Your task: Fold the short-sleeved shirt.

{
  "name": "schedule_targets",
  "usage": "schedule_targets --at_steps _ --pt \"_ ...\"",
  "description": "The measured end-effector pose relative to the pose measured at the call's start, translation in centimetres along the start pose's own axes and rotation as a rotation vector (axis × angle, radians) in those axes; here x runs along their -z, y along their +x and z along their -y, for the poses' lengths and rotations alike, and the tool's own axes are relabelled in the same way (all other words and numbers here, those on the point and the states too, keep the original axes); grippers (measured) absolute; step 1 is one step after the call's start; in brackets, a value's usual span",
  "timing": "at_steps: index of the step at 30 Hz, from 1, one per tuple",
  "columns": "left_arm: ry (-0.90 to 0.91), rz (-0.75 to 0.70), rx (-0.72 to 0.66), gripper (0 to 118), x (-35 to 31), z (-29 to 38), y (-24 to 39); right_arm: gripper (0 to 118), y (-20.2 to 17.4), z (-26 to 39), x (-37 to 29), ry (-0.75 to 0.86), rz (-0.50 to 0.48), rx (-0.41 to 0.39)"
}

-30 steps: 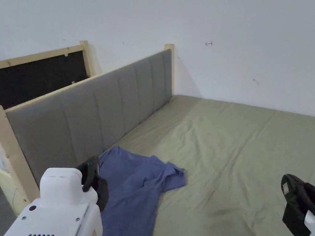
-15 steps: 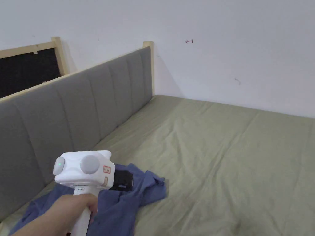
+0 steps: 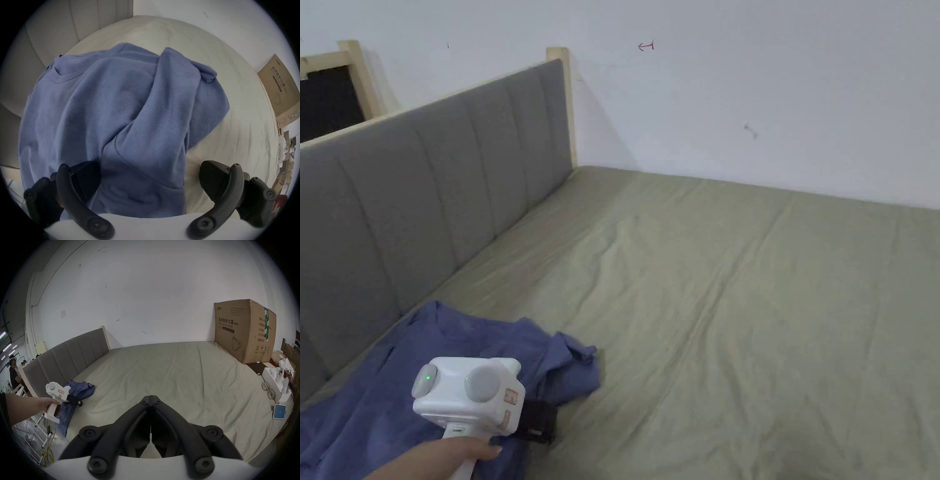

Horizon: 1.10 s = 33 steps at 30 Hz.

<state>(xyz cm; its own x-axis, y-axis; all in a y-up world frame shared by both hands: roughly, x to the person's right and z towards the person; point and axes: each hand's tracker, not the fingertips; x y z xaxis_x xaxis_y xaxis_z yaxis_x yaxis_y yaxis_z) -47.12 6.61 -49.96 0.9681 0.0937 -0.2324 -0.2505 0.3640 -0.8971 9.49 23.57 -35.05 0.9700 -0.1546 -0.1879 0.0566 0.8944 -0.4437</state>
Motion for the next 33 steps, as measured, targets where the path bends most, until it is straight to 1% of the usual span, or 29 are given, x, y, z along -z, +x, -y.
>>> schedule_targets --at_steps 1,2,3,5,6,7,9,11,12,14,16,18,20,21,23,25,27,30,33 --pt "0.004 -0.033 0.006 117 -0.1 -0.2 0.6 0 0.0 0.0 0.1 -0.006 -0.008 0.007" --pt "-0.018 -0.091 0.022 114 -0.3 -0.3 1.2 0 0.0 0.0 0.1 -0.009 -0.015 0.012" --pt "-0.028 -0.107 0.023 107 -0.7 -0.1 1.9 0 -0.1 0.0 0.0 -0.009 -0.021 0.015" --pt "0.015 -0.048 0.026 70 -2.2 0.7 1.8 0 0.0 0.1 -0.5 -0.006 -0.031 0.02" --pt "0.014 -0.049 0.026 44 -2.5 0.6 1.8 0 -0.1 0.0 -0.7 -0.004 -0.034 0.021" --pt "0.012 -0.045 0.023 2 -3.3 0.8 1.5 0 -0.1 -0.1 -1.1 0.0 -0.038 0.023" --pt "0.019 -0.009 -0.009 2 -4.6 0.4 0.5 0 0.2 -0.1 -1.8 0.009 -0.05 0.029" --pt "0.06 0.03 -0.074 2 -7.1 0.5 -1.2 0 0.4 -0.3 -2.6 0.023 -0.055 0.026" --pt "0.082 0.048 -0.08 2 -8.7 0.2 -1.8 0 0.5 -0.3 -3.1 0.032 -0.056 0.025" --pt "0.218 -0.001 -0.031 2 -13.3 -0.4 -2.2 0 0.8 -0.5 -3.9 0.044 -0.057 0.028" --pt "0.379 -0.051 0.032 2 -19.4 -0.9 -2.1 0 1.0 -0.9 -4.7 0.058 -0.057 0.036" --pt "0.517 -0.054 0.035 2 -25.1 -1.5 -1.5 0 1.4 -1.3 -5.5 0.077 -0.053 0.046" --pt "0.619 -0.038 0.06 2 -31.2 -1.3 0.8 0 1.7 -1.6 -6.3 0.099 -0.05 0.061" --pt "0.666 0.01 0.082 2 -33.9 -1.4 2.0 0 1.9 -1.6 -6.7 0.111 -0.048 0.068" --pt "0.76 0.095 0.166 2 -39.1 -1.4 5.5 0 2.2 -1.8 -7.5 0.131 -0.042 0.076" --pt "0.824 0.167 0.261 2 -42.9 -1.2 9.5 0 2.2 -2.2 -8.3 0.142 -0.038 0.082" --pt "0.875 0.246 0.326 2 -45.6 -1.0 13.5 0 2.6 -2.4 -9.0 0.151 -0.036 0.093" --pt "0.898 0.446 0.376 2 -47.6 -0.4 19.9 0 3.5 -2.5 -10.2 0.174 -0.023 0.102" --pt "0.873 0.52 0.482 2 -47.1 -0.2 26.5 0 4.5 -2.7 -11.5 0.202 0.004 0.112"
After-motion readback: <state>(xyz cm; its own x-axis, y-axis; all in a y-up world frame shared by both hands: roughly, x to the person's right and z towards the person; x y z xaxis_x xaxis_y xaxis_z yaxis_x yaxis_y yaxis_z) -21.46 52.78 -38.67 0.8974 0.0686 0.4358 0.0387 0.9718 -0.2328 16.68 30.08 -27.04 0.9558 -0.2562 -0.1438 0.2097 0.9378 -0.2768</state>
